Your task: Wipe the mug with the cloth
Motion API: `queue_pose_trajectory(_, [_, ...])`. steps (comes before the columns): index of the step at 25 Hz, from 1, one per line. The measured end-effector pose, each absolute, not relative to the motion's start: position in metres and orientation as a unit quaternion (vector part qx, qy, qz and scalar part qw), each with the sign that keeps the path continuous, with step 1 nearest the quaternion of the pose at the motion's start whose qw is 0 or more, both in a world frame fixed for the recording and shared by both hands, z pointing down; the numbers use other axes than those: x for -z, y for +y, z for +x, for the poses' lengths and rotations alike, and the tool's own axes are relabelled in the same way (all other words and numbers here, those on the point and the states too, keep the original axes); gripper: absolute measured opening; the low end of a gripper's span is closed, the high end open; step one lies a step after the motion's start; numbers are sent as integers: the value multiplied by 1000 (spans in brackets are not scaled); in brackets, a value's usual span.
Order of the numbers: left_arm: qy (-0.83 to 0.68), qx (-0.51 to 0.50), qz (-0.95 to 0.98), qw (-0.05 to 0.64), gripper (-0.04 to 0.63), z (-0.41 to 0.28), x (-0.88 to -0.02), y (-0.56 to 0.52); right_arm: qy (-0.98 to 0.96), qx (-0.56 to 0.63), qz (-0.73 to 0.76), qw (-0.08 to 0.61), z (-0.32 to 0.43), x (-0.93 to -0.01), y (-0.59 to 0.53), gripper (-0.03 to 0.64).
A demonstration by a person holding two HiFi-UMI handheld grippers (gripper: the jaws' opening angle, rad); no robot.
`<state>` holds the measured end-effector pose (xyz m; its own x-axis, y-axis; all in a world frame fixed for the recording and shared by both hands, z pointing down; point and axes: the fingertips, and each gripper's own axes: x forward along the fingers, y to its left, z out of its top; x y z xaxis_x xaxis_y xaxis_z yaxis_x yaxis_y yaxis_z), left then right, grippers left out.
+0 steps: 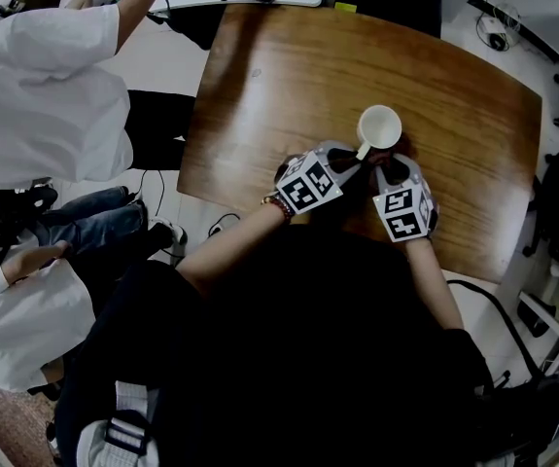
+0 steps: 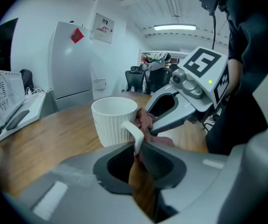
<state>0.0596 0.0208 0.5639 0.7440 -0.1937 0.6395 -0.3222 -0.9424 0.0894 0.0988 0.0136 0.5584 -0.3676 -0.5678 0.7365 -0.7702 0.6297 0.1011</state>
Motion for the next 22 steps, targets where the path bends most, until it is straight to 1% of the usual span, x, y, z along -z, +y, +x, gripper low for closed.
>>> queue_pose_trajectory(3, [-128,-321,934,93,65,62,-557,22,-799,-140,444,381,128,-551,16,81])
queue_pose_trajectory(7, [-115,-308,940,88,93,63,-549,27,-778,-155,485,369,169,-545,17,81])
queue_pose_trajectory(10, [-110,-304,942,93,122,56,-547,32,-782,-163,480,362,177,-547,19,85])
queue_pose_trajectory(13, [-119,-300,941,102,126,44,-544,32,-787,-161,470,366,175,-561,20,101])
queue_pose_trajectory(15, [-132,-293,941,104,126,35,-539,29,-788,-156,471,365,175,-563,21,129])
queue_pose_trajectory(20, [-176,-262,942,111,127,12,-514,16,-787,-172,479,350,185,-553,32,267])
queue_pose_trajectory(22, [-196,-241,943,117,127,4,-501,7,-786,-171,494,329,194,-535,34,297])
